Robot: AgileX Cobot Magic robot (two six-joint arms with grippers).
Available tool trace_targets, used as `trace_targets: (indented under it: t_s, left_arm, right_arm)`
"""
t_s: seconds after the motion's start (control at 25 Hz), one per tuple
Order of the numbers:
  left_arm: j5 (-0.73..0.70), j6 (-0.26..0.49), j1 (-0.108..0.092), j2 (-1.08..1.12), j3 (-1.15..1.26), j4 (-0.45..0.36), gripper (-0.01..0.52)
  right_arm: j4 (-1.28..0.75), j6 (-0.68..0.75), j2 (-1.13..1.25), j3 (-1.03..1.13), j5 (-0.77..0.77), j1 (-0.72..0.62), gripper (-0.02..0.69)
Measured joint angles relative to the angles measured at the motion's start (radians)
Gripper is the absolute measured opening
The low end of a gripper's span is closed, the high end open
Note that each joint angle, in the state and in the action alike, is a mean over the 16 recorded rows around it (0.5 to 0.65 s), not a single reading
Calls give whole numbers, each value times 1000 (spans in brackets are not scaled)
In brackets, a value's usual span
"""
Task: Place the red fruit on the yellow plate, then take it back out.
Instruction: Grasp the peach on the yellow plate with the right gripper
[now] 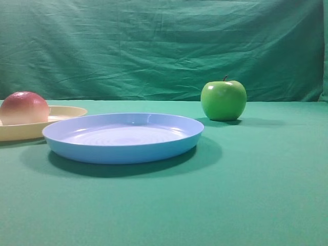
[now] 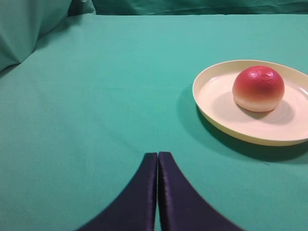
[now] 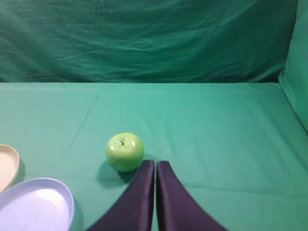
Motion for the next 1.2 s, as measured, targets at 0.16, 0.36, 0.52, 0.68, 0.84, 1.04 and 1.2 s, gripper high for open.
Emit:
trace_targets:
  t_s: [0.16,0.36,0.52,0.68,0.84,1.04,1.2]
  left_arm:
    - [0,0,0,0,0,0,0]
    - [0,0,0,0,0,0,0]
    - [0,0,0,0,0,0,0]
    - [0,0,0,0,0,0,0]
    - [0,0,0,0,0,0,0]
    - [0,0,0,0,0,0,0]
    - [0,0,0,0,0,0,0]
  right_arm:
    - [-5,-24,-132,143,-56,-24,0]
    - [-9,-41,-286,305,-104,-49,0]
    - [-10,-43,-394,422,-135,-75,0]
    - [-12,-43,-474,526,-157,-104,0]
    - [-13,-43,-527,612,-169,-125,0]
    - [-13,-43,-552,689,-186,-143,0]
    - [-14,-44,-553,723,-200,-147,0]
